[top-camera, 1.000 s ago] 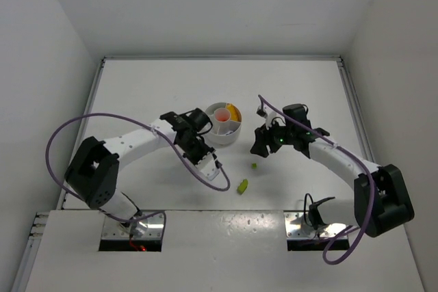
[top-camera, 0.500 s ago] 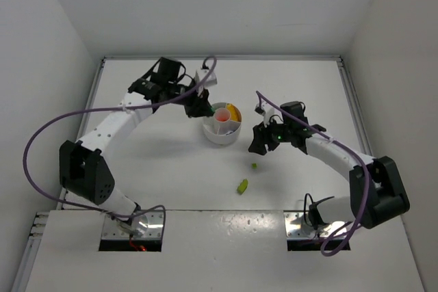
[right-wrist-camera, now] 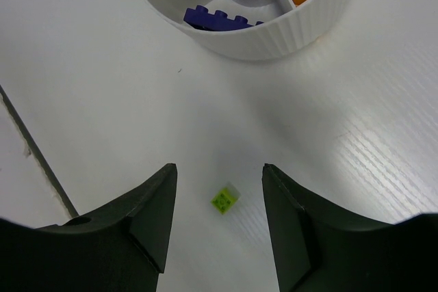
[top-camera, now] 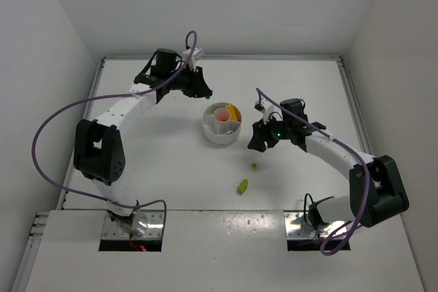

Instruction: Sort the legos into containers by color

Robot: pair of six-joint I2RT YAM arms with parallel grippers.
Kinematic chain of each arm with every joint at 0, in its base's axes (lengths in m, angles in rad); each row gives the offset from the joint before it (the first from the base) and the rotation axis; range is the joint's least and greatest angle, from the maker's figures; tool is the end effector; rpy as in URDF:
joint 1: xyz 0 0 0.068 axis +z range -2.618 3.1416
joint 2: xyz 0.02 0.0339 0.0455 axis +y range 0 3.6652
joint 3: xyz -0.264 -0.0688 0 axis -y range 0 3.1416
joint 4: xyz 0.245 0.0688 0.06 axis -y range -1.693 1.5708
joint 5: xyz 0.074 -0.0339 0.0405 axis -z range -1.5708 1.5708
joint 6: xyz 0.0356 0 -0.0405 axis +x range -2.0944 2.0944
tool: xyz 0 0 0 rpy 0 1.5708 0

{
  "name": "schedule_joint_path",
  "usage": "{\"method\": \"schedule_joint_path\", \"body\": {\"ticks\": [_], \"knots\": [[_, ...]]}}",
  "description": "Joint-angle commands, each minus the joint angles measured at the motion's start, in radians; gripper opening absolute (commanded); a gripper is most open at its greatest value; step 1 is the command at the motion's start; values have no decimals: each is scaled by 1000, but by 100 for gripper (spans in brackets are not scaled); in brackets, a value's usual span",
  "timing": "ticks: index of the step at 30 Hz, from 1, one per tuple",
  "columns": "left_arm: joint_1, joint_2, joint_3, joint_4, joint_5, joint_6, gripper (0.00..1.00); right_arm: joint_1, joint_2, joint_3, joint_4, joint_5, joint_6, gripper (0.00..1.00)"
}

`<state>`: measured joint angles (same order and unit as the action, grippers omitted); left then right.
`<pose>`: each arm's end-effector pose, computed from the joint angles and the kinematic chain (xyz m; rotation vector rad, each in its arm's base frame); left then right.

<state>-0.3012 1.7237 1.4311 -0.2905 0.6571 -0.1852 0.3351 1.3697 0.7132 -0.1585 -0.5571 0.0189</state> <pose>0.3731 -0.1387 0.3049 0.5164 2.1149 -0.9861 0.2483 0.1064 0.1943 -0.6381 2.2953 0.8318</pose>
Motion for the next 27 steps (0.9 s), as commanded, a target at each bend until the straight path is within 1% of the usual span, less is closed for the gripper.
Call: {"method": "schedule_joint_path", "body": {"ticks": [1, 2, 5, 6, 8, 15, 19, 20, 22, 25, 26, 27], "knots": [[-15, 22, 43, 60, -105, -79, 0, -7, -4, 31, 39, -7, -5, 53], [-15, 22, 43, 60, -140, -79, 0, -7, -4, 31, 39, -7, -5, 53], [-35, 57, 54, 51, -188, -59, 1, -7, -4, 31, 39, -7, -5, 53], [-35, 57, 54, 51, -188, -59, 1, -7, -4, 31, 39, -7, -5, 53], [-56, 79, 64, 51, -188, -59, 6, -7, -4, 31, 39, -7, -5, 53], [-75, 125, 65, 31, -200, -46, 7, -7, -14, 22, 48, 2, -5, 53], [-84, 160, 74, 21, -209, -46, 12, -7, -14, 22, 48, 2, -5, 53], [-84, 160, 74, 21, -209, -46, 19, -7, -14, 22, 48, 11, -5, 53], [-84, 169, 74, 11, -209, -46, 24, -7, -14, 12, 48, 11, -5, 53], [-84, 169, 74, 11, -209, -46, 37, -7, -14, 12, 48, 11, -5, 53], [-84, 169, 74, 11, -209, -46, 43, -7, -14, 12, 48, 11, -5, 53], [-84, 169, 83, 11, -209, -46, 45, -7, -14, 12, 48, 11, -5, 53]]}}
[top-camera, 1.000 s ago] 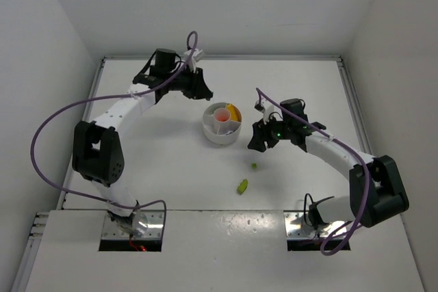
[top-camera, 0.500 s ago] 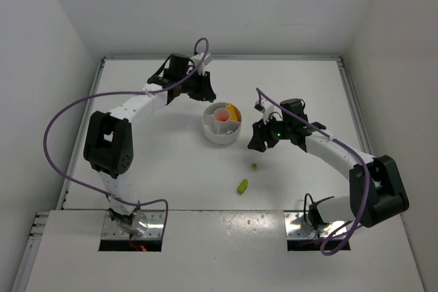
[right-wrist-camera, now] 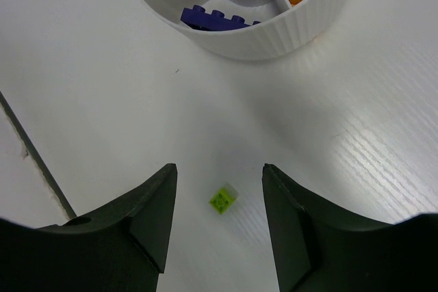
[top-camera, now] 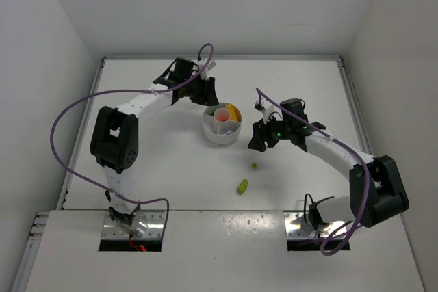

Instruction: Sort the legos into containers by color

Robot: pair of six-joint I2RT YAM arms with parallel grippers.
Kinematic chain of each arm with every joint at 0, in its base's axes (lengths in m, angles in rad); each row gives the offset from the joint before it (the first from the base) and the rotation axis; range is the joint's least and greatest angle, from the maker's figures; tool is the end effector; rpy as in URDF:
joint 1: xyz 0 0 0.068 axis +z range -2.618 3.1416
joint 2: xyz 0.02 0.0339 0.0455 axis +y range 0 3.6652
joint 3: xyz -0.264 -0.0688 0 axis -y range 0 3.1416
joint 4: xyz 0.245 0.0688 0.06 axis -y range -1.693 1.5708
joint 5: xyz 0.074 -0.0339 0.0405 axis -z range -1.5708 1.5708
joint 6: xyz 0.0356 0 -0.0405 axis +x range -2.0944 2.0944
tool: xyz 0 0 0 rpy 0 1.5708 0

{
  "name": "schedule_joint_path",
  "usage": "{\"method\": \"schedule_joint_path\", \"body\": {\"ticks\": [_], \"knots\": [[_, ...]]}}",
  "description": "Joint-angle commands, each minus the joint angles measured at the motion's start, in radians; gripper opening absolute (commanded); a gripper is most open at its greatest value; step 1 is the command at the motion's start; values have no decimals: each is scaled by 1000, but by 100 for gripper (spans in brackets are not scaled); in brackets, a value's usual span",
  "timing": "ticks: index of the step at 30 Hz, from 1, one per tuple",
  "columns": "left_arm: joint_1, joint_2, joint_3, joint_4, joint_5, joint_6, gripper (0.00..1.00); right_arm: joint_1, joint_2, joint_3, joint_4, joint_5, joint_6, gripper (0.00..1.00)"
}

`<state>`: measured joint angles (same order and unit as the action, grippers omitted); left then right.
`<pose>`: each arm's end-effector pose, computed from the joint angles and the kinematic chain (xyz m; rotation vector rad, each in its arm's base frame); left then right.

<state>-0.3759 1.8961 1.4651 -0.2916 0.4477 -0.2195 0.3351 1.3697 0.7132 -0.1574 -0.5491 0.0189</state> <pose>0.3958 -0.1728 0.2456 0.4209 2.3050 -0.8160 0.2485 0.1062 0.1943 -0.6346 2.2962 0.8222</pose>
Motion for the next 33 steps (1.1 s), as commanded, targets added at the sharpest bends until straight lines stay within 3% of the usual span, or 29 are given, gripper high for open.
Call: {"method": "schedule_joint_path", "body": {"ticks": [1, 2, 5, 14, 16, 17, 18, 20, 21, 22, 24, 26, 30, 33], "knots": [[-9, -3, 49, 12, 0, -12, 49, -7, -14, 12, 47, 3, -5, 53], [-9, -3, 49, 12, 0, -12, 55, -7, -14, 12, 47, 3, -5, 53], [-9, -22, 49, 12, 0, -3, 57, -7, -14, 12, 47, 3, -5, 53], [-9, -202, 204, -64, -90, 72, 50, 11, -32, 3, -7, 3, -129, 53], [47, -270, 204, -90, -63, 72, 50, 12, -32, 3, -53, -40, -189, 53], [70, -290, 204, -99, -54, 72, 53, 21, -32, 26, -77, -64, -267, 53], [119, -328, 180, -110, -40, 54, 70, 21, -32, 26, -130, -74, -310, 53], [175, -365, 138, -132, 61, 45, 94, 31, -32, 64, -203, -87, -455, 55], [201, -400, 111, -144, 101, 61, 100, 56, -23, 65, -241, -97, -506, 56], [244, -419, 60, -144, 135, 89, 100, 67, -23, 78, -304, -97, -554, 58], [278, -448, 32, -191, 175, 123, 100, 103, -23, 78, -359, -97, -704, 73], [330, -492, -20, -202, 175, 123, 100, 136, -44, 69, -415, -97, -807, 83], [400, -558, -123, -189, 163, 98, 100, 214, -113, 16, -456, -97, -1073, 84], [448, -603, -169, -178, 172, 98, 100, 271, -100, 6, -501, -72, -1161, 84]]}}
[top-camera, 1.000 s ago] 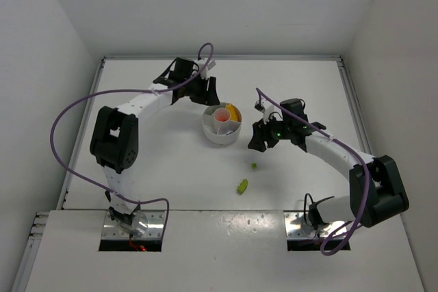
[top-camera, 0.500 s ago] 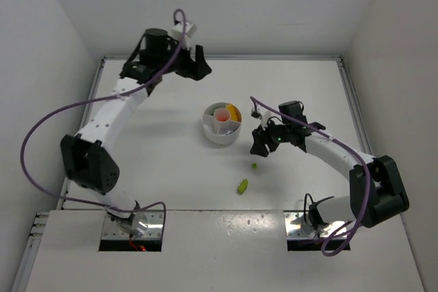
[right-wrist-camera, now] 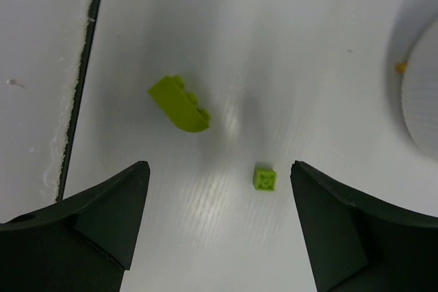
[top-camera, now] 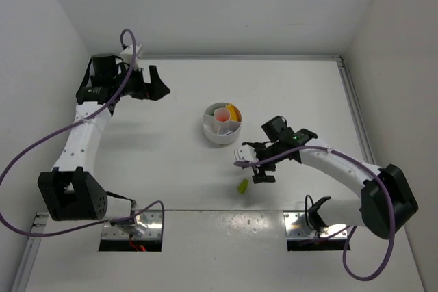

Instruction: Sort the legos into containers by color

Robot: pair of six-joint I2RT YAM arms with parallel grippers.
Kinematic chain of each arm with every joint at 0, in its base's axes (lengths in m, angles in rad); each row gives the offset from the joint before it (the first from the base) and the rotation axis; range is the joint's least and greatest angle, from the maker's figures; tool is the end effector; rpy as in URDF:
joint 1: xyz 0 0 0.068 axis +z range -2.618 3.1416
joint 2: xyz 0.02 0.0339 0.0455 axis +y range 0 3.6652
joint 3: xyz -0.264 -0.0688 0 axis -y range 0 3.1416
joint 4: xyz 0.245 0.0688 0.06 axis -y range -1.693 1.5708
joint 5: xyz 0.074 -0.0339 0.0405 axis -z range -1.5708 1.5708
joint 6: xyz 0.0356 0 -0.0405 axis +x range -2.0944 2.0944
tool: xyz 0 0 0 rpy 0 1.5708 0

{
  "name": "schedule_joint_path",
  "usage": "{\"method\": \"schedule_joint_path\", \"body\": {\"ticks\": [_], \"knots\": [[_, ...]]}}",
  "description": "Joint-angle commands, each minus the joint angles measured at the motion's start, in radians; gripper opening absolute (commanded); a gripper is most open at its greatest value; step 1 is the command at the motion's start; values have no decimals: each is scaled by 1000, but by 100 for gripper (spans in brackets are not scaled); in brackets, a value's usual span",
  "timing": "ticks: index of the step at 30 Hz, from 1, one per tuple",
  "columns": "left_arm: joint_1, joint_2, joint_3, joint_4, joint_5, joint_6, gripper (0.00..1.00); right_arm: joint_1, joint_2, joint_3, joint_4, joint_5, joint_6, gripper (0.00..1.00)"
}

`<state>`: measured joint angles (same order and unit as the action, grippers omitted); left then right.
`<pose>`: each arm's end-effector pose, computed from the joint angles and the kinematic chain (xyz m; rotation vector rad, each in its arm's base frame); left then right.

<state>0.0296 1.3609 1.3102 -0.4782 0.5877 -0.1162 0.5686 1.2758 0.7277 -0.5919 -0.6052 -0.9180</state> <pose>0.3026 -0.0108 0.3669 0.2046 2.0592 -0.6670 0.1802 0.1392 0.1958 -1.8444 1.7505 0.6835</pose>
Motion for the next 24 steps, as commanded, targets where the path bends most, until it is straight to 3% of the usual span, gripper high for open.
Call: {"method": "schedule_joint_path", "body": {"ticks": [1, 12, 24], "knots": [[56, -77, -14, 9, 32, -5, 100, 62, 22, 1, -66, -1, -238, 84], [98, -77, -32, 18, 70, -25, 100, 220, 158, 39, 32, 107, -229, 84], [98, -77, -62, 18, 80, -25, 100, 321, 269, 59, 86, 182, -193, 51]]}}
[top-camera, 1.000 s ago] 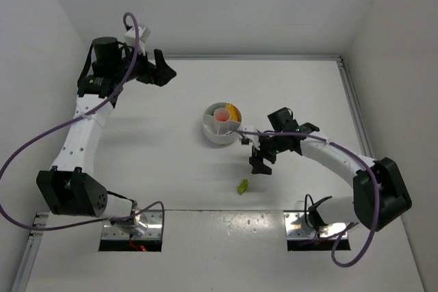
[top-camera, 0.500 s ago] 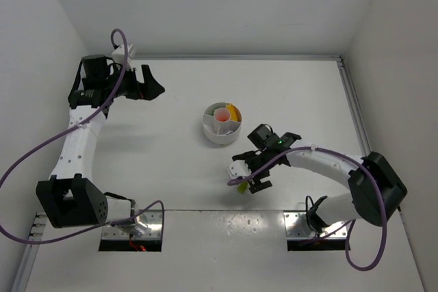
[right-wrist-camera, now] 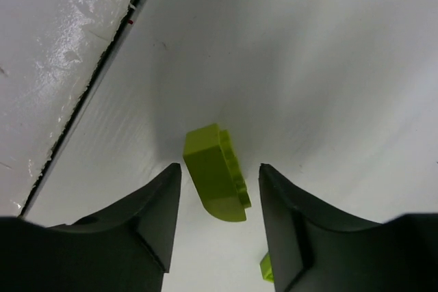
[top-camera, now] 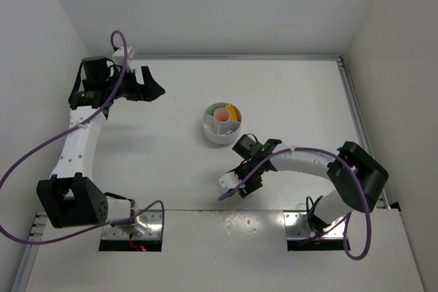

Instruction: Sort the legos into containers by color

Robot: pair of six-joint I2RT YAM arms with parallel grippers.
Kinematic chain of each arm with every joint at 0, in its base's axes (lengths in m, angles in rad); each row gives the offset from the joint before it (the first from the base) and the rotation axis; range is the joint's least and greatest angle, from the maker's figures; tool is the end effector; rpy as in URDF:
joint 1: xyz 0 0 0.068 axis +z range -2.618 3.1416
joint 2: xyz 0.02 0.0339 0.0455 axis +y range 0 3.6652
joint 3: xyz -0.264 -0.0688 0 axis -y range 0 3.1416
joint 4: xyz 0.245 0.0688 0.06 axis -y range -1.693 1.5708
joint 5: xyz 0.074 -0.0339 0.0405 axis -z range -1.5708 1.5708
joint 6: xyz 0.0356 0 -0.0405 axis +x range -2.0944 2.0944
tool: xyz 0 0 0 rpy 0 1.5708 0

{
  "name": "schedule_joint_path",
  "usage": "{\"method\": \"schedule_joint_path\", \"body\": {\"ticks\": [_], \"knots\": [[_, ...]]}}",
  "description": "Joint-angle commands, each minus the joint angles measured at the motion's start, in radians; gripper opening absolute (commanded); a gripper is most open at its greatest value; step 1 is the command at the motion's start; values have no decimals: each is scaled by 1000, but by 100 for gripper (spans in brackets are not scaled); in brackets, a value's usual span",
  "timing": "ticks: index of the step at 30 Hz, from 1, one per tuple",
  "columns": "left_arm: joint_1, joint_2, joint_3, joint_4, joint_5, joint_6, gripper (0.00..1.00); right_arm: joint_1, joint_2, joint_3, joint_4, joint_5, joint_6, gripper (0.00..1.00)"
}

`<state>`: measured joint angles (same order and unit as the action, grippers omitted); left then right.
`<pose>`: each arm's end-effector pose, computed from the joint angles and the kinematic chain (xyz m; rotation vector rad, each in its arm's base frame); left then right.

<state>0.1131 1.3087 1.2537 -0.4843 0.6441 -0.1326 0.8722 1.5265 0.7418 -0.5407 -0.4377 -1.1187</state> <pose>0.2880 0.0112 0.3623 0.1321 2.0583 -0.6874 0.1492 0.2010 0.1435 -2.3834 1.4545 0.5737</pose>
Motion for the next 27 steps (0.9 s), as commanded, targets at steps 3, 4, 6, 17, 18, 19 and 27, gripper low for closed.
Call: {"method": "schedule_joint_path", "body": {"ticks": [3, 4, 6, 17, 18, 19, 27], "knots": [[14, -25, -5, 24, 23, 1, 100, 28, 32, 45, 24, 14, 19, 40], [23, -25, -14, 24, 23, 1, 100, 28, 43, 45, 24, 27, 19, 37], [23, -25, -14, 24, 23, 1, 100, 28, 43, 56, 24, 27, 29, 28], [23, -16, -42, 73, 32, -29, 100, 8, 81, 421, 239, 134, 738, 0], [23, -16, -42, 73, 32, -29, 100, -1, 90, 448, 263, 166, 772, 0], [23, -16, -42, 73, 32, -29, 100, -1, 101, 461, 283, 232, 824, 0], [42, -16, -33, 82, 42, -47, 100, -42, 245, 599, 326, 410, 1007, 0]]}}
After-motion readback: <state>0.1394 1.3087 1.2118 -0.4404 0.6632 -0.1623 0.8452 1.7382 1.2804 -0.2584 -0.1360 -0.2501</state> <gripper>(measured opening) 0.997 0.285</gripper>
